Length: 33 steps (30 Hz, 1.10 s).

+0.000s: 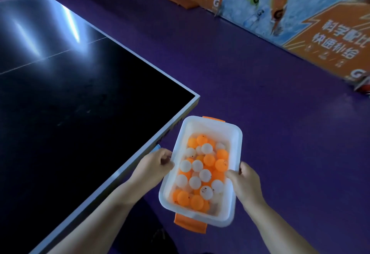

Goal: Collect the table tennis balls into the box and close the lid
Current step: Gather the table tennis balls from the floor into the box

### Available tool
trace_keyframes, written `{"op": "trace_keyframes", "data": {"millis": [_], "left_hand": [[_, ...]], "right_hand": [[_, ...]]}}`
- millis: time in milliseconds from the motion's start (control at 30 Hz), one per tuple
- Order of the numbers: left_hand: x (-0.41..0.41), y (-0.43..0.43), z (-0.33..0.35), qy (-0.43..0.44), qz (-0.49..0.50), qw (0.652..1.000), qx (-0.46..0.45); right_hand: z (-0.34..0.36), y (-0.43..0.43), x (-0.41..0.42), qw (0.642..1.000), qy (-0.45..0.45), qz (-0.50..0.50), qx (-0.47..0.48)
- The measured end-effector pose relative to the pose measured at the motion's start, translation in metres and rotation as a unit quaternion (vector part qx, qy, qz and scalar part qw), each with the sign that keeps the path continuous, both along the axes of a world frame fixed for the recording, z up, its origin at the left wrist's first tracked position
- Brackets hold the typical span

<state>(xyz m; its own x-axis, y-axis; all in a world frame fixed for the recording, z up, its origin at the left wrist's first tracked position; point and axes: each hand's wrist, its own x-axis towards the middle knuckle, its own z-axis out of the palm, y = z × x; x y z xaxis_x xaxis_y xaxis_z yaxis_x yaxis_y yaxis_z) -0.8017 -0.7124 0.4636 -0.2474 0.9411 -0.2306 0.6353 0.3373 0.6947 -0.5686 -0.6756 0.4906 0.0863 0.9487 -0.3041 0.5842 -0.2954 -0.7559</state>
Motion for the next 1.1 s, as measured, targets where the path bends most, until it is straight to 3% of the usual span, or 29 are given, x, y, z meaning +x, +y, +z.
{"op": "trace_keyframes", "data": {"millis": [167,400,700,1100], "left_hand": [[-0.018,0.049,0.003,-0.018,0.062,0.998,-0.013],[-0.038,0.085,0.002,-0.023,0.279,0.96,-0.004],[0.008,0.074,0.004,-0.053,0.547,0.835,0.022],[0.129,-0.025,0.017,-0.045,0.74,0.67,0.041]], "right_hand": [[-0.007,0.075,-0.026,0.998,0.026,0.055,-0.012],[-0.016,0.188,-0.088,0.966,0.048,0.251,-0.04],[-0.026,0.26,-0.164,0.849,0.045,0.52,-0.074],[-0.042,0.159,-0.156,0.689,0.082,0.709,-0.127]]}}
